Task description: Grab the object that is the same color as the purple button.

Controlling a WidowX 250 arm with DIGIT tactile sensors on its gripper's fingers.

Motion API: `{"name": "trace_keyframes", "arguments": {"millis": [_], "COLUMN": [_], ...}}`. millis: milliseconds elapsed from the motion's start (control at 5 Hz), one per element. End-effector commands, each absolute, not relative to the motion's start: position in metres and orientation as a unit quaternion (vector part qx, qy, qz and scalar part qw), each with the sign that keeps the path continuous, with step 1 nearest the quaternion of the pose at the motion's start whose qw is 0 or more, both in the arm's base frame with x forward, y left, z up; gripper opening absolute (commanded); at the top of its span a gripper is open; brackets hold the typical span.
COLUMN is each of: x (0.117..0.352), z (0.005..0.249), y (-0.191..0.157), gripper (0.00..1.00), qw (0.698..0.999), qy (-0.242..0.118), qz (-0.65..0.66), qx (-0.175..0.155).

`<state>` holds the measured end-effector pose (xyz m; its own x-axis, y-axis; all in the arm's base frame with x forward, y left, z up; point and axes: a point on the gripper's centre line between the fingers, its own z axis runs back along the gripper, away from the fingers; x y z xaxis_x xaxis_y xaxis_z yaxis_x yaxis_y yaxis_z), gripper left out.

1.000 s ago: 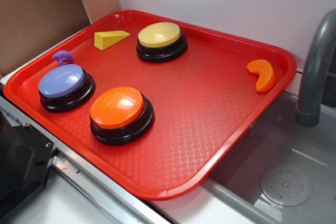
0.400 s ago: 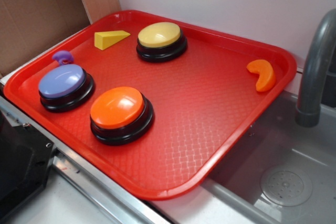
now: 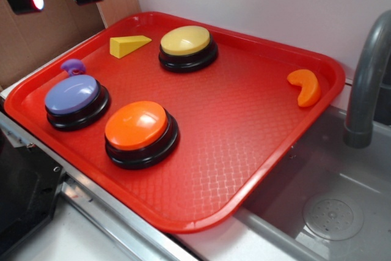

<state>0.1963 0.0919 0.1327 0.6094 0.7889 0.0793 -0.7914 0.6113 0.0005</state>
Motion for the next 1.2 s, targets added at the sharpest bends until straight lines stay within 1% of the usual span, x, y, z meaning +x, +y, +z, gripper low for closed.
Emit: {"name": "trace_keyframes", "arguments": {"millis": [0,200,400,600,800,1000], "x": [0.199,0.197,0.196,0.197,0.196,0.196], "z": [0.073,0.049,0.031,0.024,0.022,0.026], "y": [0.15,0.162,0.168,0.169,0.169,0.165], "gripper": [1.0,1.0,1.0,1.0,0.54,0.0], "qw": [0.789,0.77,0.76,0.758,0.754,0.754], "qy": [-0.087,-0.084,-0.077,-0.072,-0.074,-0.085], "qz": [0.604,0.626,0.634,0.638,0.642,0.641], "qx": [0.077,0.089,0.12,0.118,0.116,0.111]}}
